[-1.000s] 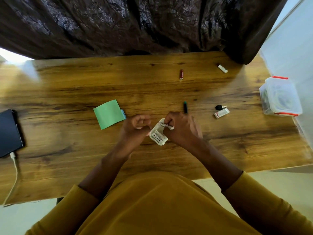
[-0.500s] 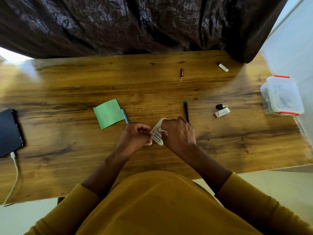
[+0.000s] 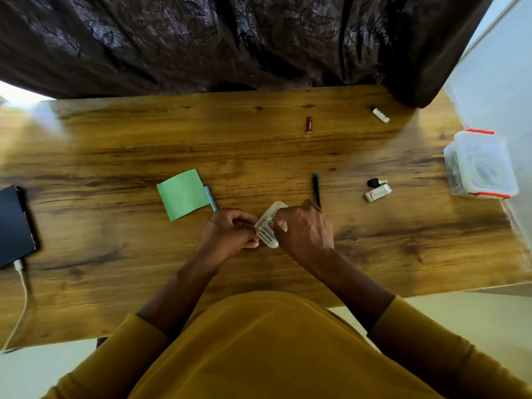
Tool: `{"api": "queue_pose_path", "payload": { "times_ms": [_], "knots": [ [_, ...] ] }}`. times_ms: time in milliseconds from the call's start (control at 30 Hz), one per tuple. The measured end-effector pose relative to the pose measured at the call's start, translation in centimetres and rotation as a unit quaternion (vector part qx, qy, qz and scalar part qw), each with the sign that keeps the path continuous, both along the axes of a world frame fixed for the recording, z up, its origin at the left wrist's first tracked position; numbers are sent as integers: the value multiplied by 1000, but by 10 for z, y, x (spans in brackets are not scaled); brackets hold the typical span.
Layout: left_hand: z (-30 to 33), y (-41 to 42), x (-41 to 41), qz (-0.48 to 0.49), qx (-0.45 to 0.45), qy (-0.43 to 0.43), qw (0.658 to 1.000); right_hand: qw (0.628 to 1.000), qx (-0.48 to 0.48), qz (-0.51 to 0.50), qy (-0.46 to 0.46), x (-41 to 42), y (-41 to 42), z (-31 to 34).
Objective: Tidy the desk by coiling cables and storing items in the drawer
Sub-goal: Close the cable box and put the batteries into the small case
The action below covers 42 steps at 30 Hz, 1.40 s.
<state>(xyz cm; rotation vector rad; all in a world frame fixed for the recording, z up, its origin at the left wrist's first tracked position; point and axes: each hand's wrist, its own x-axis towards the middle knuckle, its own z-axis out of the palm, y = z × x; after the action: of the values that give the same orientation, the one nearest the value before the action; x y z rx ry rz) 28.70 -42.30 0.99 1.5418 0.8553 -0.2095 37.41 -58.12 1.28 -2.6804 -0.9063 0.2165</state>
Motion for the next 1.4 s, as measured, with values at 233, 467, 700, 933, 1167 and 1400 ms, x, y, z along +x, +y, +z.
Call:
{"api": "queue_pose_path", "payload": {
  "times_ms": [233,467,700,933,1167,1400],
  "knots": [
    [1,2,3,-5,42,2,999,993,109,-32,32,18,2,3],
    [6,11,16,-31,141,-25,989,984,164,-65,40,89,18,12],
    [11,19,24,-48,171,-45,983,996,-5,-81,19,178,51,3],
    [20,21,34,-54,167,-64,982,994,-79,-68,-40,192,65,-11],
    [25,16,40,-26,84,-73,993,992,47,-116,3,170,50,-22],
    [38,15,55,70,-68,-71,993,952,250,-109,137,111,44,14]
  ]
}}
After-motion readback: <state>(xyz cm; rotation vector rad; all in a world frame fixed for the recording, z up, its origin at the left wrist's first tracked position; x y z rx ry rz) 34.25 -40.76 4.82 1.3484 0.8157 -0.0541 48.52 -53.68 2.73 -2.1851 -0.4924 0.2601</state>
